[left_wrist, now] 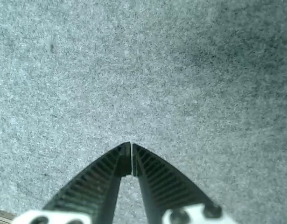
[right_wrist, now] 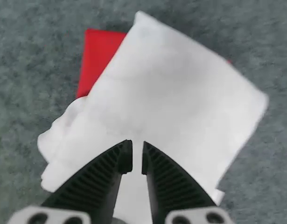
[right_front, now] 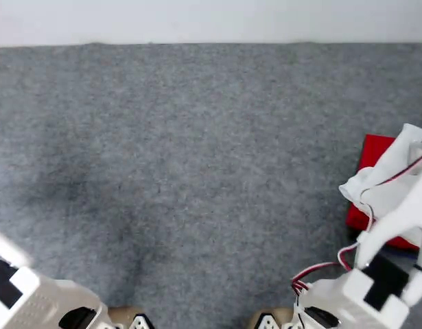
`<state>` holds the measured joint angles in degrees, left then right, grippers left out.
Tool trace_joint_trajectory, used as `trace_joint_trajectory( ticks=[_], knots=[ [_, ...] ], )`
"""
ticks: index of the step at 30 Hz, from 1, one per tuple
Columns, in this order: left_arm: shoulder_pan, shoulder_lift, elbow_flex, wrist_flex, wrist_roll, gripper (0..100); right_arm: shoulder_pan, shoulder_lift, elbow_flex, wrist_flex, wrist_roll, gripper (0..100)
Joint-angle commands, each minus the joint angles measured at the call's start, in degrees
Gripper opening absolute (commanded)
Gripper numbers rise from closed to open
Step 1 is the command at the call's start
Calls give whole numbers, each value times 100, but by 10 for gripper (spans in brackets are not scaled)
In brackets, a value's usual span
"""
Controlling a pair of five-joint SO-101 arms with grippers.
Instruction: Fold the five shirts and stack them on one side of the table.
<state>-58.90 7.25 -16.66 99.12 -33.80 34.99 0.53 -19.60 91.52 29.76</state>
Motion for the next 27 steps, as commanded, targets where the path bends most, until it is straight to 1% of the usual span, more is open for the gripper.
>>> trace_joint_trajectory(
  ticks=[1, 5, 9, 11, 14, 17, 19, 22, 25, 27],
  knots=[
    [18, -308, -198, 132, -53, 15, -224, 312, -290, 365, -18, 13],
    [18, -299, -189, 132, -53, 15, -224, 1226, -290, 488, -422, 9],
    [18, -299, -189, 132, -53, 15, -382, 2158, -387, 497, -501, 9],
    [18, -299, -145, 123, -53, 15, -462, 2237, -571, 576, -501, 9],
    [97, -325, -22, 123, -53, 15, -435, 1974, -1029, 708, -492, 9],
    [158, -352, 40, 123, -53, 15, -119, 1604, -1503, 637, -466, 9],
    [193, -360, 48, 123, -53, 15, 189, 1473, -1697, 347, -457, 9],
    [202, -360, 48, 123, -44, 15, 673, 1464, -1714, -470, -404, 11],
    [202, -360, 48, 123, -44, 15, 1077, 1789, -1705, -1218, 0, 9],
    [202, -360, 48, 123, -44, 15, 1218, 2176, -1705, -1481, 273, 9]
  ],
)
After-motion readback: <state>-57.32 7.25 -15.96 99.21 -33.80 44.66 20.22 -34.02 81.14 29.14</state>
